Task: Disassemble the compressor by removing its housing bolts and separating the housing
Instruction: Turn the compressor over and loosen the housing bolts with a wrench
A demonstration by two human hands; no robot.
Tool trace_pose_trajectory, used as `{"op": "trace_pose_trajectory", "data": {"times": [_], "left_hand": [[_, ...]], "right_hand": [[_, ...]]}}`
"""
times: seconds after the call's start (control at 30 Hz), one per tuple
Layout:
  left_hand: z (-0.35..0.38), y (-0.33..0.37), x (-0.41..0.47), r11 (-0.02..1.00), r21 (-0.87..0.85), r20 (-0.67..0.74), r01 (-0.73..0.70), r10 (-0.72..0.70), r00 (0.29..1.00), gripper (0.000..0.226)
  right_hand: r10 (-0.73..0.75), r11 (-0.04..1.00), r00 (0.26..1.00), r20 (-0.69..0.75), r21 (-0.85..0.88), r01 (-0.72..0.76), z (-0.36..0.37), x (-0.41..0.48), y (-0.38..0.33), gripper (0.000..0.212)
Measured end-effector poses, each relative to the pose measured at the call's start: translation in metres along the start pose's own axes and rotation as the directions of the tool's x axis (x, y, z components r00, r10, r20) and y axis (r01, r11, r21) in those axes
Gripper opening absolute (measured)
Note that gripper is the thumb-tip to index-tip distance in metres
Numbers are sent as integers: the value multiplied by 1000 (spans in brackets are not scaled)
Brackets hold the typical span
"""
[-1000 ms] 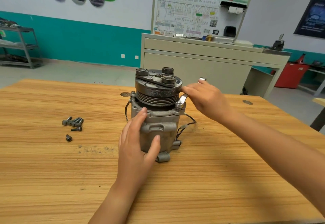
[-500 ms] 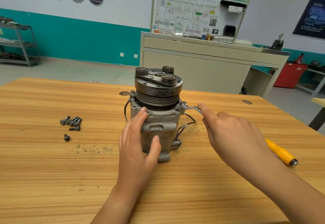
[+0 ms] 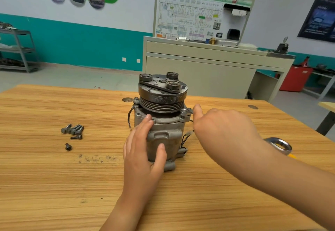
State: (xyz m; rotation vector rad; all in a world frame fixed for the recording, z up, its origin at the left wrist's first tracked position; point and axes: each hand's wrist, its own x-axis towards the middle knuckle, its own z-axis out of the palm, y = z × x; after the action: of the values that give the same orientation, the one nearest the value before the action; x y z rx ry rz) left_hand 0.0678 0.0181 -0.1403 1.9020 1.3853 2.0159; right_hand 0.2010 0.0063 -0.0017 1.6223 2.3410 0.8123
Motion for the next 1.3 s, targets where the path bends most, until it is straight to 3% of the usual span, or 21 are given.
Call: {"op": "trace_pose_trajectory", "data": {"times": [0.17,0.43,0.57,0.67,0.7,0.8,0.9,1.0,1.1,1.23,1.3], "left_hand": [[0,-2,-2,1000,2,-9,-8,8,1000,51],[-2,-3,-1,1000,5,31,12,-13,999,54],[-1,-5,-2,1000,12,38,19,-19,999,56],[-2,-4,-1,1000,14,38,18,-18,999,56],[-2,-4,-1,1000,16,40,24,-25,999,55],[-2,-3,-1,999,22,48,33,-34,998,54],[-3,-4,-1,999,38,49,18,-20,999,53],[-4,-6,-2,999,43,62,26,-29,998,54],[-2,-7,-2,999,34,54,17,-19,998,53],[0,-7,-2,1000,30,35,7,-9,999,52],[0,-6,-3,1000,27,27,3,-4,1000,51]], "right_hand": [[-30,998,999,33,-51,31,-2,1,5,69],[-176,984,981,-86,-31,174,17,10,37,63],[-228,974,966,-118,-31,226,34,29,61,71],[-294,956,909,-296,-75,285,56,44,68,70],[-294,952,857,-423,-47,304,66,51,70,64],[-217,926,675,-705,69,371,85,75,59,34],[-92,897,640,-762,215,385,90,86,40,23],[156,833,622,-767,441,335,85,72,33,22],[277,766,700,-658,591,253,72,34,34,23],[144,910,909,-391,413,33,60,-3,34,25],[106,930,947,-303,366,13,57,-7,32,27]]}}
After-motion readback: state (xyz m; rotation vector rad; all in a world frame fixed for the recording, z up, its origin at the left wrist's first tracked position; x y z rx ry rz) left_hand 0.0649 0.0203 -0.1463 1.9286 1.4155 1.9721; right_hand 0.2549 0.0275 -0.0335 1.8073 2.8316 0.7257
